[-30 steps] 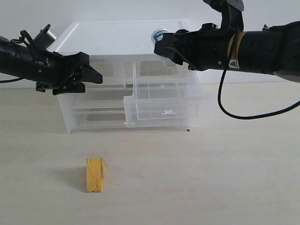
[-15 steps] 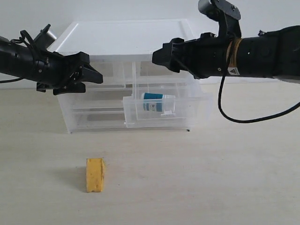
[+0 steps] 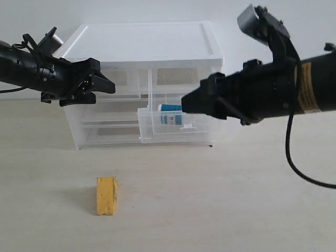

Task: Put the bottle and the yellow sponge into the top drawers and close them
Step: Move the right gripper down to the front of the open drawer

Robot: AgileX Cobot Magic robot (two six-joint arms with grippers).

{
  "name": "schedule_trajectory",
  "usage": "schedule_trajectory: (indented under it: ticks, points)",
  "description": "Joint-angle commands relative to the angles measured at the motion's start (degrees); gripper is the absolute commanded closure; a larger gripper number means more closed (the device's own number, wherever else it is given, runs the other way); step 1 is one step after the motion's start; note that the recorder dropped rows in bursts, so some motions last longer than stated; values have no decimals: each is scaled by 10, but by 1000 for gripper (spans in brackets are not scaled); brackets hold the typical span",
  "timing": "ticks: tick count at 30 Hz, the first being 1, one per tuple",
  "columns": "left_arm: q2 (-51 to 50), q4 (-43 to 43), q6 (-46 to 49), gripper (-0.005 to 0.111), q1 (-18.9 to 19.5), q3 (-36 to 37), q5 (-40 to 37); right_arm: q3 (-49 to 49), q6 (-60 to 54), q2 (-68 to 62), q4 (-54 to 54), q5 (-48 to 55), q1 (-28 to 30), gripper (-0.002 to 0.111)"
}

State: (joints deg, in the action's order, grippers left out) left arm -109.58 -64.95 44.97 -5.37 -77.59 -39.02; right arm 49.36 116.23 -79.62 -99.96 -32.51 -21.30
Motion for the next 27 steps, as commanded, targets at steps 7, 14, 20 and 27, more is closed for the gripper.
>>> schedule_trajectory:
  ticks: [7,14,20,27]
  points:
    - [-1,-16,11,46,2,-3,47,-47,-66,-20,22,74,-12,57]
    - [-1,-16,11,46,2,-3,47,-47,-122,-72,88,183,-65,57]
    - [-1,-16,11,46,2,-3,50,-22,-144,-91,123,176,-73,57]
    - [-1,-16,11,46,2,-3,50,27,-144,-91,125,192,-73,57]
